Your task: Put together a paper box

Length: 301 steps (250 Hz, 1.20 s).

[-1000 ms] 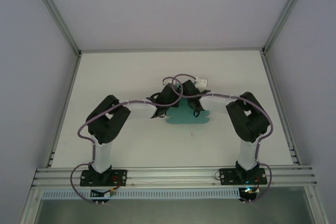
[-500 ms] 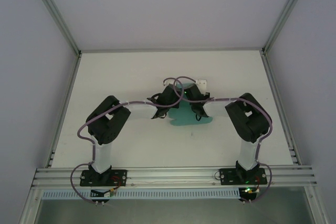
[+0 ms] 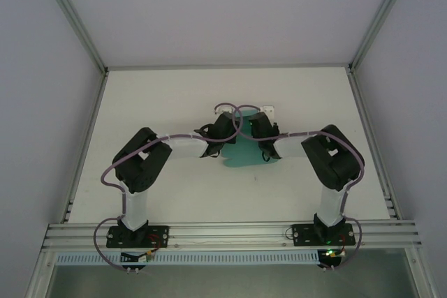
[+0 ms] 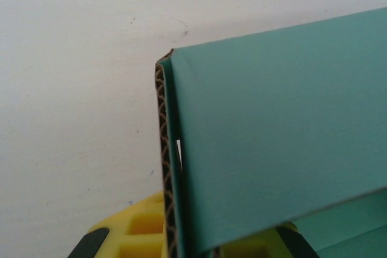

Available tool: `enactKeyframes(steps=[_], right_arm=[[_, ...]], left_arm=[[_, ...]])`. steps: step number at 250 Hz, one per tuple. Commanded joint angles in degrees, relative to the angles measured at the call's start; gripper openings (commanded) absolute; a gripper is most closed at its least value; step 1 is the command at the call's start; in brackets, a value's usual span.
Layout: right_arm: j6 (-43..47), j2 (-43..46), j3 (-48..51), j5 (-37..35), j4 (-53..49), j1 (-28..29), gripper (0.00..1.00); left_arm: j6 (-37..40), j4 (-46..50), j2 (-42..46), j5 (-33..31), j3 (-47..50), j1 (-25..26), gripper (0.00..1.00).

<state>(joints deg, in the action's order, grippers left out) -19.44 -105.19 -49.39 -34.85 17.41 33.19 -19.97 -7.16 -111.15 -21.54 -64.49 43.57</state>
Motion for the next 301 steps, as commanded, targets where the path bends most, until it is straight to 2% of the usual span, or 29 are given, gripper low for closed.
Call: enactKeyframes(steps=[1,17,93,112,129,169,215,248,301], right_arm=[[-1.09,3.85,0.86,1.34,-1.02,-1.2,0.27],[-0.33,4.93,1.31,1.69,-0.77,-1.21,0.33],[0.72,7.04,0.9,7.38,0.17,-1.29,0.43],[0.25,7.85,1.11,9.82,0.8,-1.45,0.49],[0.27,8.74,1.75,11.5,1.92,-1.55,0.49],[0.54,8.1,-0.1,8.35,-3.5,-2.09,0.33],[1.14,6.8,1.22,8.05,-6.94,-2.28,0.38],[-0.05,6.9,3.14,6.74,-6.96,-3.15,0.36],[1.42,5.58,1.75,9.05,-9.24,-3.63,0.37]], left_arm=[[1.49,10.89,-0.59,3.15,0.73,0.03,0.0],[1.49,10.95,-0.83,3.3,0.62,0.03,0.0],[1.74,11.63,-1.4,3.26,-0.24,0.01,0.0],[1.85,11.64,-1.4,3.34,-0.21,0.03,0.0],[1.95,11.73,-1.44,3.17,-0.29,0.02,0.0],[2.08,11.58,-1.46,3.0,-0.43,0.09,0.0],[2.21,11.9,-1.63,2.77,-0.67,0.02,0.0],[2.6,11.9,-1.64,2.82,-0.46,0.02,0.0],[2.54,12.43,-2.05,2.79,-1.08,0.04,0.0]])
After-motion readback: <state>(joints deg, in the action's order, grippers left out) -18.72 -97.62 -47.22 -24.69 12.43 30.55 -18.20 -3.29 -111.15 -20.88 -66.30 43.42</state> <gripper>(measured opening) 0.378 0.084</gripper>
